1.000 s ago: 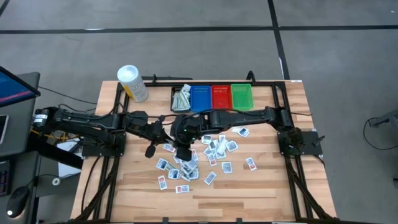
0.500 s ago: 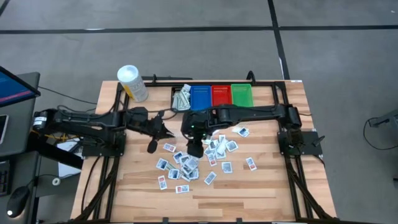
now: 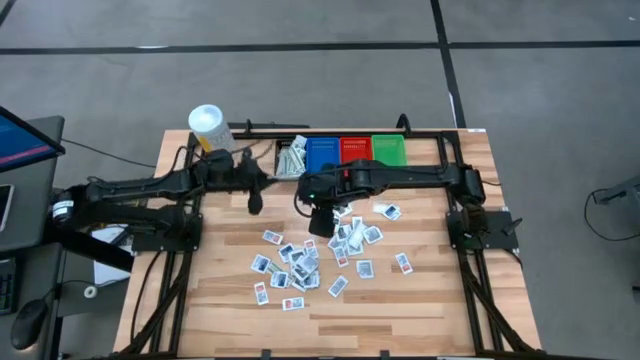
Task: Pick & Place First Aid Supplies
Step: Put the green bandage pack in the black bin
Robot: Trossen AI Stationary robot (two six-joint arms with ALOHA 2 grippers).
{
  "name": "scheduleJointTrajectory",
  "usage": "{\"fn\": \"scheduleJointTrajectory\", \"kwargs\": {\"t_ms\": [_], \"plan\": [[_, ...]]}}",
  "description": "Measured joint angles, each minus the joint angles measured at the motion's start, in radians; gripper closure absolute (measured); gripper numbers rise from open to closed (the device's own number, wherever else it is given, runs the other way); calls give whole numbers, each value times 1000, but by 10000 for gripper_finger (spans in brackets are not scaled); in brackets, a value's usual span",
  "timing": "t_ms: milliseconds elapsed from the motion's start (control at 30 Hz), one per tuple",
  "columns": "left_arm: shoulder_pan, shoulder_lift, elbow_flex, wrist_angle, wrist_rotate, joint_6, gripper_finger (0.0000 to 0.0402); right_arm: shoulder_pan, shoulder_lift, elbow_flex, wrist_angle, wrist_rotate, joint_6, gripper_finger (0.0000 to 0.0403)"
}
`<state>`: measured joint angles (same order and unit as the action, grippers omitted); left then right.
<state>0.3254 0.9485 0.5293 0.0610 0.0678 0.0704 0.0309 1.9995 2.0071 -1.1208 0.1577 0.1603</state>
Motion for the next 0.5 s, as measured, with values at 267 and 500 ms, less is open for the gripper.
{"fn": "scheduleJointTrajectory", "kwargs": {"t_ms": [267,500], "plan": [[132,54,0,146,-245,23,394,-60,2,-69,117,9,-8,219],[197,266,1,297,-247,-6,394,-81,4,-223,259,-17,-3,225]]}}
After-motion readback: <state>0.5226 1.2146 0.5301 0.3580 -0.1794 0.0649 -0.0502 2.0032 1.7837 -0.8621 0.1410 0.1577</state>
